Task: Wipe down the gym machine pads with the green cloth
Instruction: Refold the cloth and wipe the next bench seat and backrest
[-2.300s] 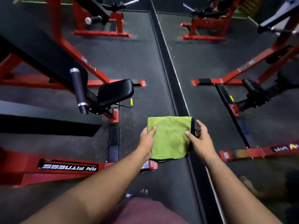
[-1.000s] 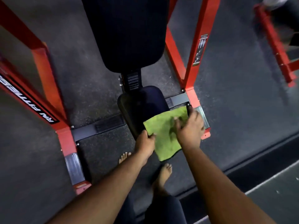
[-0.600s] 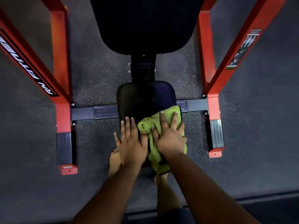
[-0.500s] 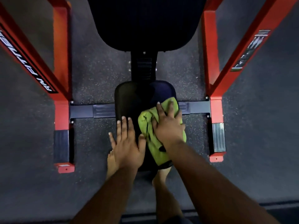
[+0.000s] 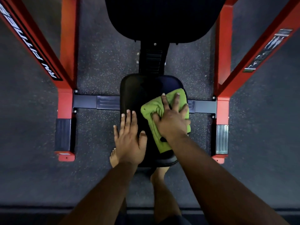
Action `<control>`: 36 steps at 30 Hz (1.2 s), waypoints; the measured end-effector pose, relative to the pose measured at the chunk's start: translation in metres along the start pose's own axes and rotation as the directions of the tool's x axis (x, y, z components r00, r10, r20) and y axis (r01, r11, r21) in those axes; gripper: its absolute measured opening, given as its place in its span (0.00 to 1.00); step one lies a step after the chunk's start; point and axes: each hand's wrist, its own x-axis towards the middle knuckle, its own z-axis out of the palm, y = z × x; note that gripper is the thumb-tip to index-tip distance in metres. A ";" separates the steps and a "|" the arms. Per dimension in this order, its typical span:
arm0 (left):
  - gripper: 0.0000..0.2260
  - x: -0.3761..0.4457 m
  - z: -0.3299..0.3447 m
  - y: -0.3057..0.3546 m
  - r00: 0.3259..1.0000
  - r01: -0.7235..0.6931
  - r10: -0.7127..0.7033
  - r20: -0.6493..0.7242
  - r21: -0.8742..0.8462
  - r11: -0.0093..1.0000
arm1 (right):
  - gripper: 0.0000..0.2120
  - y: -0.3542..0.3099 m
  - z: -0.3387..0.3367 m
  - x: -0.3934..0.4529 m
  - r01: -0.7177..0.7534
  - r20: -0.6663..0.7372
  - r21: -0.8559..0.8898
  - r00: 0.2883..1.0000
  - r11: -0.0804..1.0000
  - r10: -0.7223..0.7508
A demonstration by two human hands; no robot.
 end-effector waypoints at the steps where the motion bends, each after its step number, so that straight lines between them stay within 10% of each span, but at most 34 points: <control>1: 0.33 0.001 0.000 0.001 1.000 -0.003 0.001 0.021 0.093 0.996 | 0.38 0.000 -0.002 0.006 0.009 -0.002 -0.009 1.000 1.000 -0.009; 9: 0.36 0.004 -0.001 0.004 0.987 -0.057 0.006 0.158 0.321 0.945 | 0.38 0.047 0.031 -0.093 0.017 -0.027 0.126 1.000 0.992 -0.014; 17: 0.34 0.004 0.004 0.002 0.991 -0.039 0.000 0.131 0.299 0.954 | 0.36 -0.005 -0.029 0.091 0.009 -0.051 -0.020 0.999 1.000 -0.010; 28: 0.36 0.004 0.004 0.005 0.994 0.010 -0.042 0.102 0.292 0.956 | 0.36 -0.017 -0.022 0.089 0.201 0.006 -0.169 0.979 0.965 -0.203; 32: 0.35 0.003 0.007 0.001 0.996 0.002 -0.025 0.082 0.268 0.964 | 0.36 -0.105 -0.005 0.117 0.584 0.180 -0.264 0.812 0.768 -0.555; 36: 0.36 0.003 0.003 0.002 0.996 -0.004 -0.018 0.084 0.250 0.968 | 0.35 -0.052 -0.030 0.126 0.672 0.166 -0.286 0.737 0.683 -0.656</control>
